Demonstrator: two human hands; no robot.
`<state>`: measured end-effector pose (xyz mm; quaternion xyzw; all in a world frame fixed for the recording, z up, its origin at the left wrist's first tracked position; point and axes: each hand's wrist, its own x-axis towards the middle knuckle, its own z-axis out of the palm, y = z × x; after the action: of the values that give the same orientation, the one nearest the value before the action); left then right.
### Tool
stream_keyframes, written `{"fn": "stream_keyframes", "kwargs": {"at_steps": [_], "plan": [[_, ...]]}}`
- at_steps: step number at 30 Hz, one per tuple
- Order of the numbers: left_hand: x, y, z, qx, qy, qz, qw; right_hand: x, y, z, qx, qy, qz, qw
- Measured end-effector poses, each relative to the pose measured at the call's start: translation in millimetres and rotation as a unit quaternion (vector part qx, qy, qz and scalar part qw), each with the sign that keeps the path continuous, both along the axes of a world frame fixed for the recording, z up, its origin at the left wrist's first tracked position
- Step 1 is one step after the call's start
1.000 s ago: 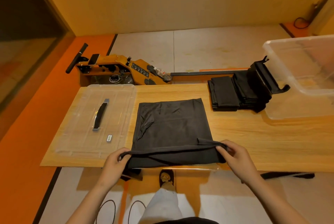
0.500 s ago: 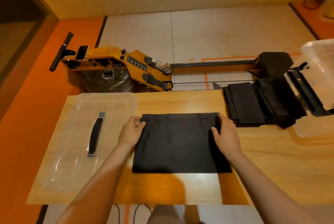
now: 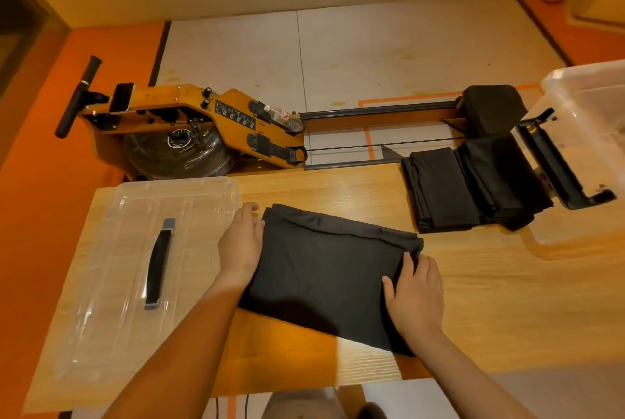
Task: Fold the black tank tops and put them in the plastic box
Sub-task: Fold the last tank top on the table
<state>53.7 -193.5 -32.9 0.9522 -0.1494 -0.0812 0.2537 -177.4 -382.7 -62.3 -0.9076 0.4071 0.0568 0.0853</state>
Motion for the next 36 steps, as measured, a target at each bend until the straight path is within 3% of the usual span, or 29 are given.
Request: {"fn": "stream_keyframes", "kwargs": {"at_steps": [3,6,10,13,18,21,25,30,36], "plan": [[-27.1,-8.5,1.7,0.020,-0.051,0.009,0.998,-12.4,6.2,5.1,-0.035,-0.026,0.032,0.999],[-86.5,-14.8,-7.7,0.047,-0.047,-0.032,0.997,-8.3,-1.4,6.1,-0.054,-0.088,0.134,0.986],[-153.5,-12.6,-37.2,0.142,0.027,-0.107,0.984,-3.9,-16.4,-6.1,-0.016,-0.034,0.246,0.968],[-141.6,-14.7,-42.9,0.189,0.040,-0.120,0.974,-19.9,-24.2,-11.9,0.004,0.008,0.198,0.980],[-71.7,-16.3,-25.4,0.205,-0.026,-0.258,0.944,-56.2,21.0,-10.8,0.016,0.001,0.131,0.991],[-82.0,-20.3,-11.2,0.181,-0.068,-0.254,0.948,-67.5,36.3,-6.9,0.007,-0.024,0.170,0.985],[-160.7,-18.0,-22.2,0.129,-0.069,-0.281,0.949,-55.4,17.4,-4.7,-0.011,-0.070,0.284,0.956],[-224.9,10.4,-47.8,0.196,-0.025,-0.347,0.917,-80.1,-1.7,-16.3,0.050,0.002,0.357,0.933],[-230.7,33.3,-44.3,0.208,-0.072,-0.382,0.898,-125.2,15.2,-17.2,0.057,0.016,0.384,0.921]]}}
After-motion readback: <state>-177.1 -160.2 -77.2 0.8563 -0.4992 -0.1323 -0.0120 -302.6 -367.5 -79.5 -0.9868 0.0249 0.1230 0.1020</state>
